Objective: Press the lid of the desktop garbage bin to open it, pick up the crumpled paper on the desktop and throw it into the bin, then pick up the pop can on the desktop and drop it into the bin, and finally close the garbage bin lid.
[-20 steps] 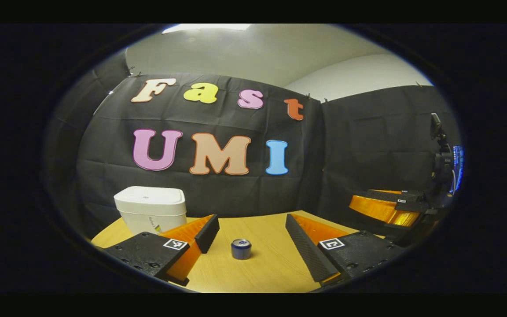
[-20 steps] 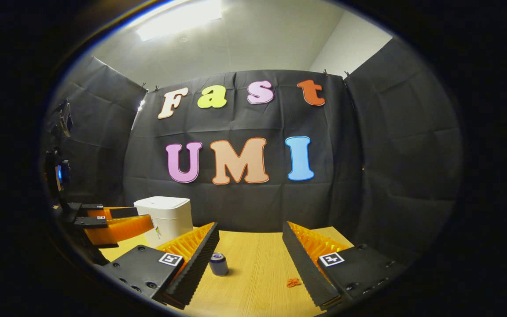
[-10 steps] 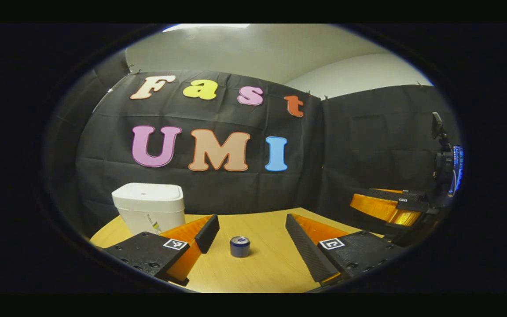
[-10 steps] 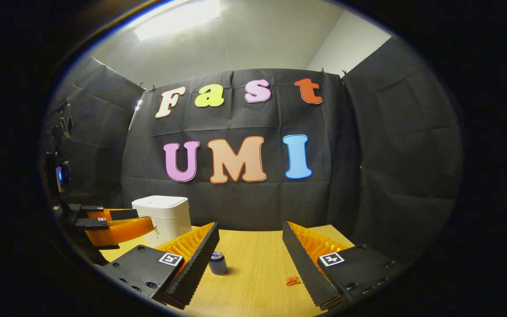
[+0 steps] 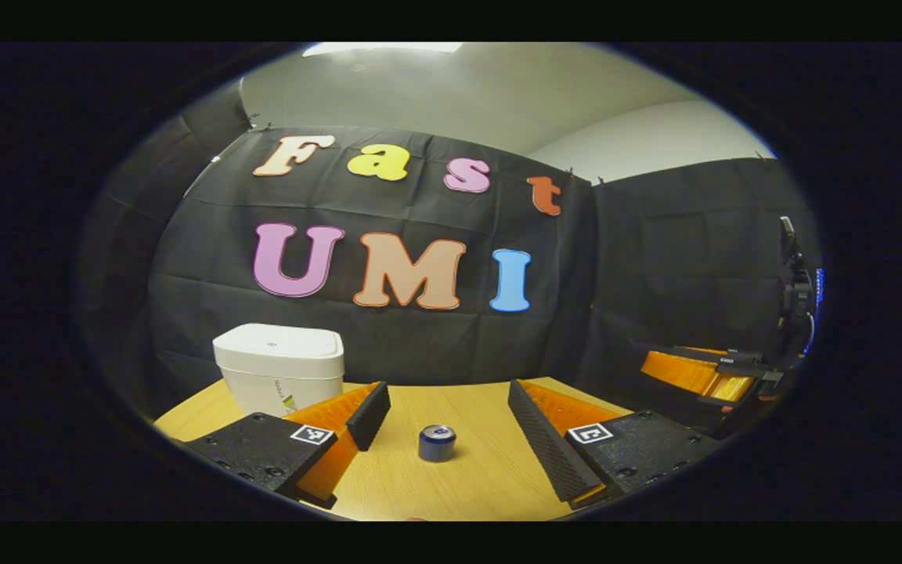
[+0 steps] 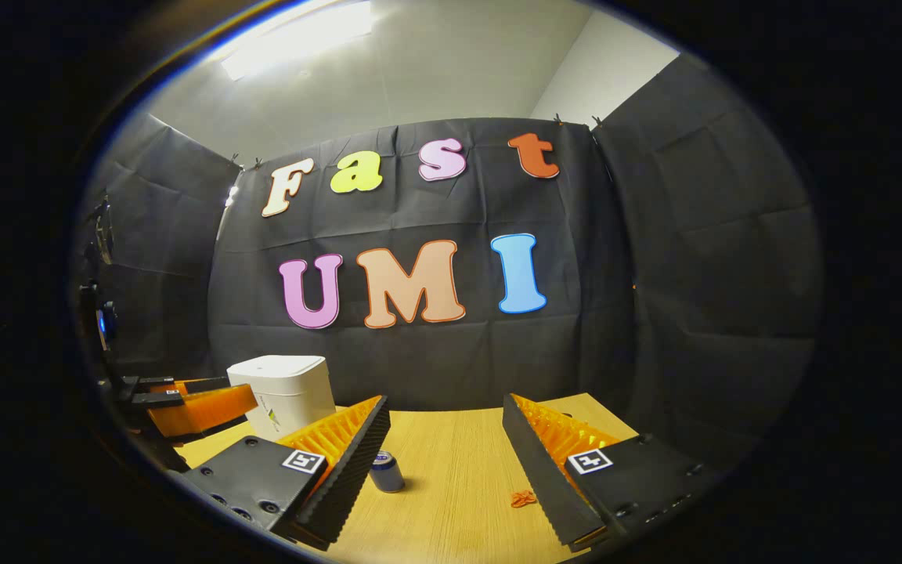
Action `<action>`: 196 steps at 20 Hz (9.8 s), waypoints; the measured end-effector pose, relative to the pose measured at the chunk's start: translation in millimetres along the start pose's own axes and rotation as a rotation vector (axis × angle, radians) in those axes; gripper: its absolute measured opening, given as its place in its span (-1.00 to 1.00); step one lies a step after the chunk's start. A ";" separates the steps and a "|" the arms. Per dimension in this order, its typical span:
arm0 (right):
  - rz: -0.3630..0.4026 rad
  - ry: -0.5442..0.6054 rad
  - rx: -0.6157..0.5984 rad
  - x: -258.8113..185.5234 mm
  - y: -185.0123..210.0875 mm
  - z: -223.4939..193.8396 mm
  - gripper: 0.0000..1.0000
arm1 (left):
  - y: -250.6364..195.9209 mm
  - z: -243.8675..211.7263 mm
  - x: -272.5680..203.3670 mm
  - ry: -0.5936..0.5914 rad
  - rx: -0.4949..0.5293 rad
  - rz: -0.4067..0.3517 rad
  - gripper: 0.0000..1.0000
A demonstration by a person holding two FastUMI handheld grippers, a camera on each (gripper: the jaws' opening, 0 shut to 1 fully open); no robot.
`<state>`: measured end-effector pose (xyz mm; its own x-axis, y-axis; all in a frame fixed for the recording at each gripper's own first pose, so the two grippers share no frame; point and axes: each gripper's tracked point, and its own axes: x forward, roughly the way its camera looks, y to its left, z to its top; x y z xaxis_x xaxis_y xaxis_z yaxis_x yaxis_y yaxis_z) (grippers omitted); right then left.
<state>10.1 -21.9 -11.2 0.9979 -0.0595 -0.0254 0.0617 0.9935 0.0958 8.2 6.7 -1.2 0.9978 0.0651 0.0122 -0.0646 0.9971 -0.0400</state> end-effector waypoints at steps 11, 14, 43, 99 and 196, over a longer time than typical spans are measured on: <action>0.153 0.075 -0.007 5.8 -5.3 -19.0 0.93 | 19.1 6.9 0.2 0.016 -0.062 0.150 0.80; 0.201 0.082 0.021 9.5 -9.4 -21.1 0.93 | 1.7 3.8 -4.1 0.024 -0.022 0.166 0.59; -0.096 0.173 0.109 30.9 70.5 -76.0 0.92 | 238.7 -37.2 134.7 0.622 -0.102 -0.100 -1.00; -0.016 0.823 -0.084 152.4 -114.4 -306.4 -0.20 | 95.4 5.8 -46.7 0.048 0.054 0.354 0.84; 0.009 0.286 0.108 79.9 29.4 -71.7 0.93 | 251.8 13.3 189.5 0.297 0.094 0.200 0.55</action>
<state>90.3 9.5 -81.8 0.9533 -0.0057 -0.3020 0.0699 0.9768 0.2022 180.9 270.6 4.3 0.9252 0.2587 -0.2775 -0.2462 0.9659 0.0797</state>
